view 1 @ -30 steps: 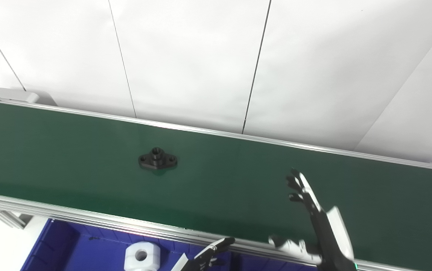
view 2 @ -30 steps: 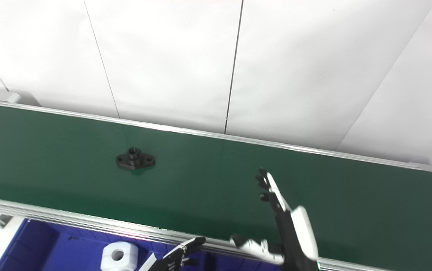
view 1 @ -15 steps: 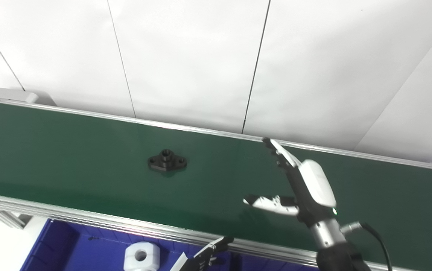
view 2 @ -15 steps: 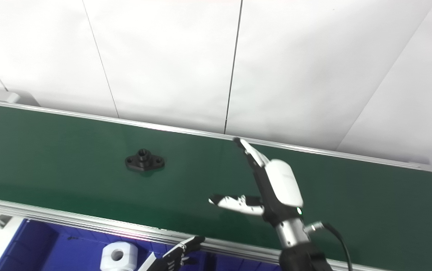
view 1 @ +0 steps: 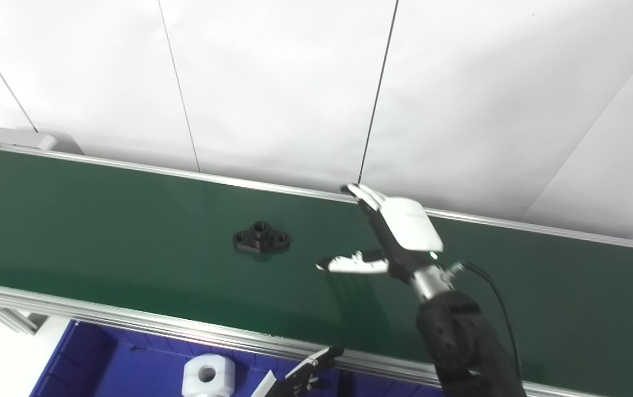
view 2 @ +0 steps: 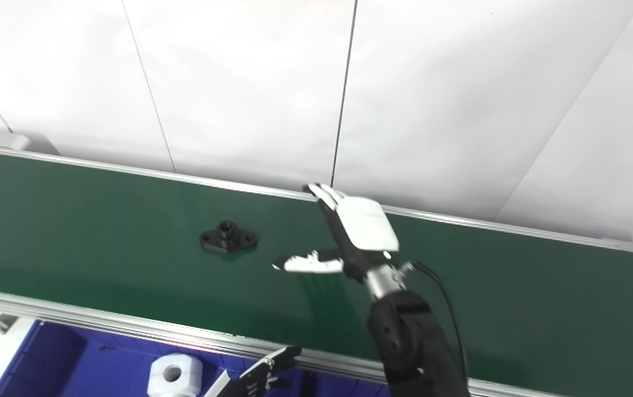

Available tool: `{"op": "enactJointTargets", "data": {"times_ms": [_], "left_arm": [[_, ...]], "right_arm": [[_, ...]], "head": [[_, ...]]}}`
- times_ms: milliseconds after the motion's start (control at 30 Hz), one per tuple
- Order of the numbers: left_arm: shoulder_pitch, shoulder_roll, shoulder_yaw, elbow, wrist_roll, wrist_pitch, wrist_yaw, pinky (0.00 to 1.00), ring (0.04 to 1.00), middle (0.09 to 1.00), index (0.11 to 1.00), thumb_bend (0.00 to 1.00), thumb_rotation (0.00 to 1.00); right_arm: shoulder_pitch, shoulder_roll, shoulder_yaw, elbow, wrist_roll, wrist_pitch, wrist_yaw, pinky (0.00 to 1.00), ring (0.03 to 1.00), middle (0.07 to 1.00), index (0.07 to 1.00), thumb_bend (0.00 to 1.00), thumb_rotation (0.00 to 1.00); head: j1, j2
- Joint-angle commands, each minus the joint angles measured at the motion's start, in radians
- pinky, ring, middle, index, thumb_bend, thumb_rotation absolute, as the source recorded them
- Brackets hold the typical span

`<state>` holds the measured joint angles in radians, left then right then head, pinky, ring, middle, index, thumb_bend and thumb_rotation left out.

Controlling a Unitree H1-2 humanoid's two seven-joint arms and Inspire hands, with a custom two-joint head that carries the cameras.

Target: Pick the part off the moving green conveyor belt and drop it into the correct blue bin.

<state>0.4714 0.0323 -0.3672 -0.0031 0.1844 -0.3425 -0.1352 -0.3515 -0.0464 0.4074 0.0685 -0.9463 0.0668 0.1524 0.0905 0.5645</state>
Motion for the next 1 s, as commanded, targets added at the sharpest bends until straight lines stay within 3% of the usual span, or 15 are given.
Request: {"op": "enactJointTargets", "data": {"times_ms": [0,233,633,967], "left_arm": [[0.007,-0.010,-0.013,-0.026,0.014,-0.026,0.011,0.78,0.909,0.939,0.895,0.87,0.68],[0.009,-0.015,-0.017,-0.027,0.028,-0.029,0.017,0.80,0.918,0.942,0.903,0.87,0.69],[0.005,-0.024,-0.027,-0.021,0.026,-0.049,0.024,0.81,0.922,0.938,0.909,0.88,0.70],[0.015,-0.012,-0.036,-0.049,0.026,-0.026,0.015,0.80,0.921,0.947,0.918,0.87,0.70]], "right_arm": [[-0.061,0.026,0.016,0.022,-0.017,0.024,-0.026,0.83,0.880,0.899,0.898,0.88,0.72],[-0.122,0.046,0.050,0.124,-0.035,0.045,-0.035,0.84,0.851,0.876,0.895,0.88,0.66],[-0.183,0.069,0.112,0.286,-0.042,0.057,-0.059,0.81,0.836,0.865,0.891,0.89,0.67],[-0.191,0.080,0.142,0.399,-0.027,0.074,-0.093,0.63,0.709,0.782,0.881,0.90,0.68]], "head": [[0.002,0.001],[0.003,0.002],[0.016,0.011],[0.026,0.018]]}}
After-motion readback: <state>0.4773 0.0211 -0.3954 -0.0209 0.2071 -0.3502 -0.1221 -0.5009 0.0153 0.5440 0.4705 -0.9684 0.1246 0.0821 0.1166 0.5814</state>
